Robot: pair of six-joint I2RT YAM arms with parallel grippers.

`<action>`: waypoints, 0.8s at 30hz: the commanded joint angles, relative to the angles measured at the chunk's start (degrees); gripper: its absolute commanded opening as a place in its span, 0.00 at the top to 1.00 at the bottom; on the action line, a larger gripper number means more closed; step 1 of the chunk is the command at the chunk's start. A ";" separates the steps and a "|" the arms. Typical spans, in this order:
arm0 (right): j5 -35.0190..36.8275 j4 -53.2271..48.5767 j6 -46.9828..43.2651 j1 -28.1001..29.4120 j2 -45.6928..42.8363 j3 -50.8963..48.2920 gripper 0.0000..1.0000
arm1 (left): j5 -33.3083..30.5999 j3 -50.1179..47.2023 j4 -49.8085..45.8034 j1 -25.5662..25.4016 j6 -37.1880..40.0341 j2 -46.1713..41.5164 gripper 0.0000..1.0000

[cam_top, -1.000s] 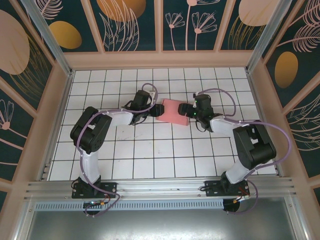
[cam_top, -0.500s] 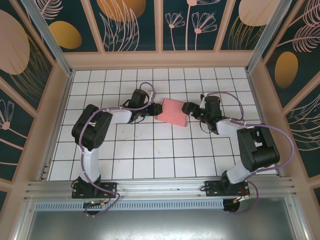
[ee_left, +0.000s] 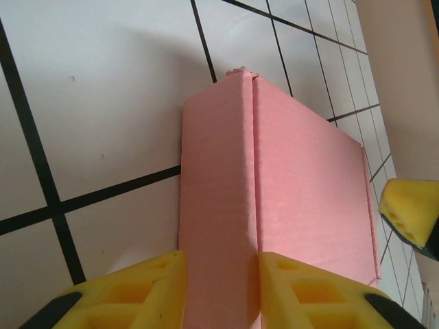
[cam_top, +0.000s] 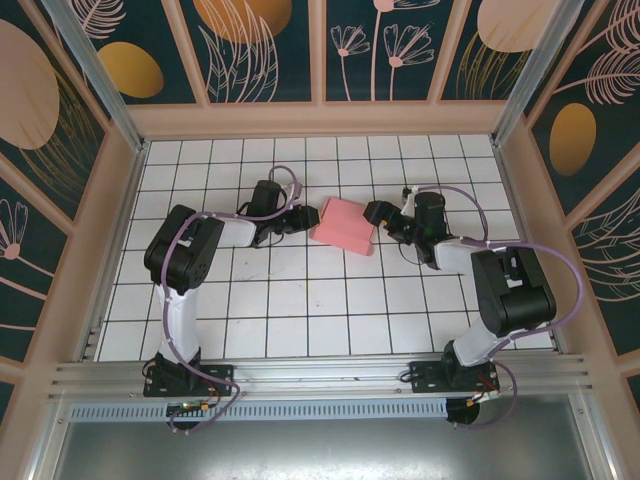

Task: Fold the paper box

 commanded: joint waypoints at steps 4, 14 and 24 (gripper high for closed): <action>-1.49 2.06 1.44 -0.76 1.38 -0.80 0.14 | 1.68 -1.00 1.85 0.96 -1.50 1.24 0.69; -4.24 3.73 3.91 -0.99 3.73 -0.23 0.14 | 2.38 -1.97 3.69 2.77 -4.06 1.99 0.71; -6.42 5.38 6.08 -0.97 5.53 0.04 0.14 | 3.02 -2.34 4.93 3.53 -6.02 3.01 0.74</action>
